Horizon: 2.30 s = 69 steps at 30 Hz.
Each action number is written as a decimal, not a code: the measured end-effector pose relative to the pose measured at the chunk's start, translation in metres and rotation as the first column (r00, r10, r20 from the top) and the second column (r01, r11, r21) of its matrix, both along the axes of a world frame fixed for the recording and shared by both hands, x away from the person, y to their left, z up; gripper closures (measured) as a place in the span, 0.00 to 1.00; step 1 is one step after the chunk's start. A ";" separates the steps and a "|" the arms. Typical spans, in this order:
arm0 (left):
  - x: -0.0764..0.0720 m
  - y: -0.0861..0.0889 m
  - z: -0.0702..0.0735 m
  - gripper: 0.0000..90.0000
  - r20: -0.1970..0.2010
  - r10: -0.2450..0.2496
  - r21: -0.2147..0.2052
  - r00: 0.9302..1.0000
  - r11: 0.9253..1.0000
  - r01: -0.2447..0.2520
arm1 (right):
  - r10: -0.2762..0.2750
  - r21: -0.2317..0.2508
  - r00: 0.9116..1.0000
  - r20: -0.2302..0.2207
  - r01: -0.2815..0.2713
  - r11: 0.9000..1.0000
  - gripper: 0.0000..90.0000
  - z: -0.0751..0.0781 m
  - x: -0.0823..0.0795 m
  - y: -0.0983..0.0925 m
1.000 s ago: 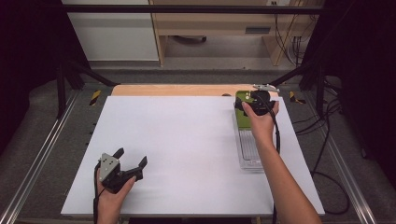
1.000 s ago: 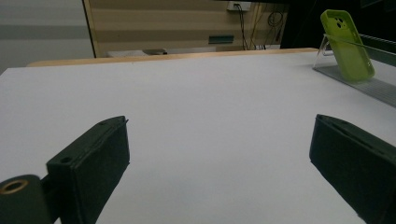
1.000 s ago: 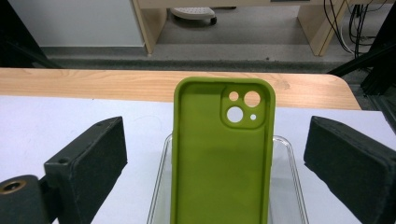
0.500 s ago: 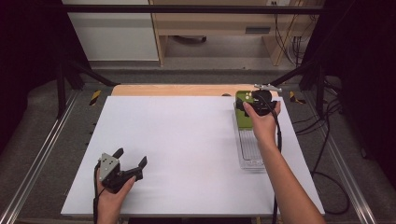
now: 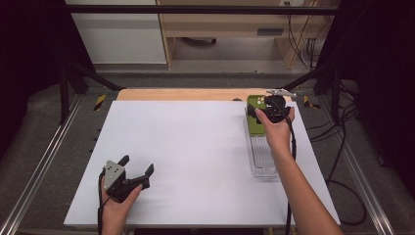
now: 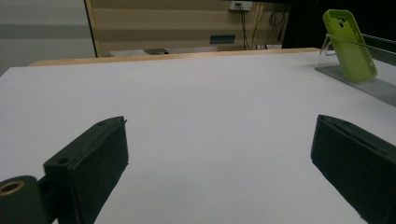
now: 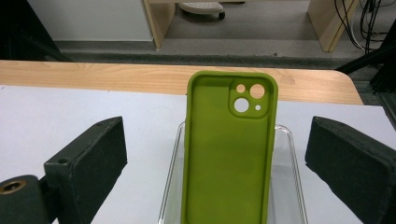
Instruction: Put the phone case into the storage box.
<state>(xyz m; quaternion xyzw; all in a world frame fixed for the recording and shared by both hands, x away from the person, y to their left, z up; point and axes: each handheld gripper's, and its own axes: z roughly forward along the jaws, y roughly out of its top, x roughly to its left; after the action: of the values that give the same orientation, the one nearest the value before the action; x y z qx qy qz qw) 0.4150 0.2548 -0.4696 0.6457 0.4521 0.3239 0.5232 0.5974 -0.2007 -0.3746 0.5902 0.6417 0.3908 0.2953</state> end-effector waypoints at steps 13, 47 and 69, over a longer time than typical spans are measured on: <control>0.000 0.000 0.000 0.04 -0.001 0.001 0.004 1.000 1.000 -0.001 | 0.021 0.007 1.000 0.002 -0.021 1.000 0.07 0.002 -0.010 0.000; 0.001 -0.001 -0.001 0.04 -0.003 -0.009 0.008 1.000 1.000 0.009 | 0.103 0.037 0.993 0.051 -0.105 0.994 0.05 0.012 -0.045 0.001; -0.005 0.009 0.008 0.03 0.014 -0.015 -0.035 1.000 0.999 0.015 | 0.165 0.033 0.948 0.272 -0.181 0.983 0.04 0.032 -0.083 0.007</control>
<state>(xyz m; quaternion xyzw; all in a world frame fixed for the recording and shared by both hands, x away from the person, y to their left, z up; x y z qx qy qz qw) 0.4096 0.2639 -0.4618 0.6374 0.4493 0.3163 0.5401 0.5143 -0.1938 -0.3425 0.4817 0.6337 0.5097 0.3267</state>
